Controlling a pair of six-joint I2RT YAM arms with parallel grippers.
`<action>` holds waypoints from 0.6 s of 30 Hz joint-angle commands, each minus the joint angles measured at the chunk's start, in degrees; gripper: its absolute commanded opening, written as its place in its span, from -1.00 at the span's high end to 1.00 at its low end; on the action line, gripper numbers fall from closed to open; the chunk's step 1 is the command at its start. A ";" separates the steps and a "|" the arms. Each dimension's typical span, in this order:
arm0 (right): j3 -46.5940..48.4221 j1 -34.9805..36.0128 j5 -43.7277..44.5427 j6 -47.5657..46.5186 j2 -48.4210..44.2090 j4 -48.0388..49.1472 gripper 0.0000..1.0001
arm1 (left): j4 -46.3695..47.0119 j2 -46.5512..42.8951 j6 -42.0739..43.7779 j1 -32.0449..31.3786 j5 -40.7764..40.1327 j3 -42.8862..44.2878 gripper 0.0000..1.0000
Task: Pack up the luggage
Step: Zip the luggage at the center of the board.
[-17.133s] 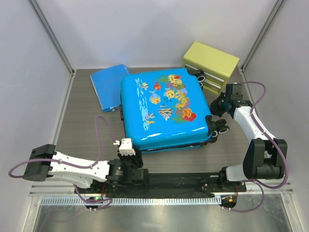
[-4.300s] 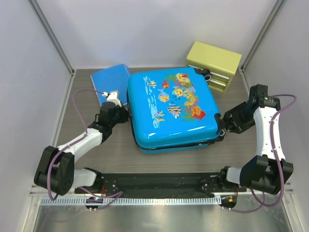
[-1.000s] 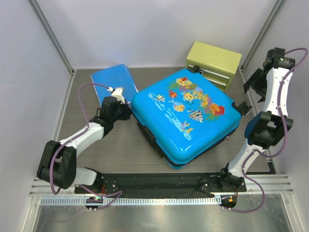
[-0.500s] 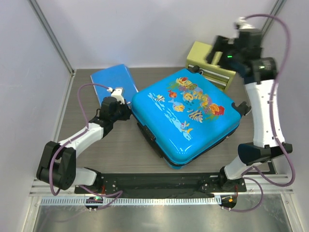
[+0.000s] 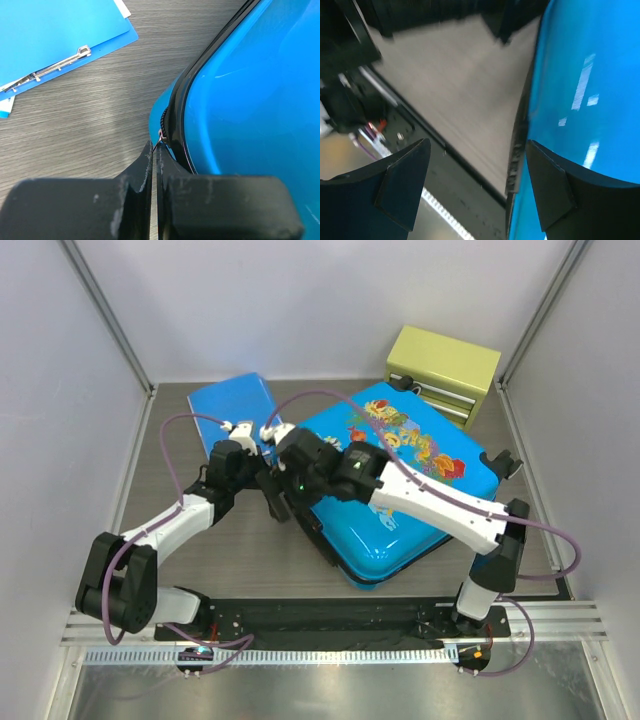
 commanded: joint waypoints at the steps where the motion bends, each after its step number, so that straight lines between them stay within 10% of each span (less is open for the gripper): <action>1: -5.63 6.02 -0.34 2.82 0.32 4.17 -0.62 | -0.15 -0.18 0.84 2.63 -6.59 0.65 0.99; 18: -17.41 12.28 22.68 6.33 10.17 7.24 -0.55 | -0.68 -0.87 0.49 2.63 -6.24 0.56 0.99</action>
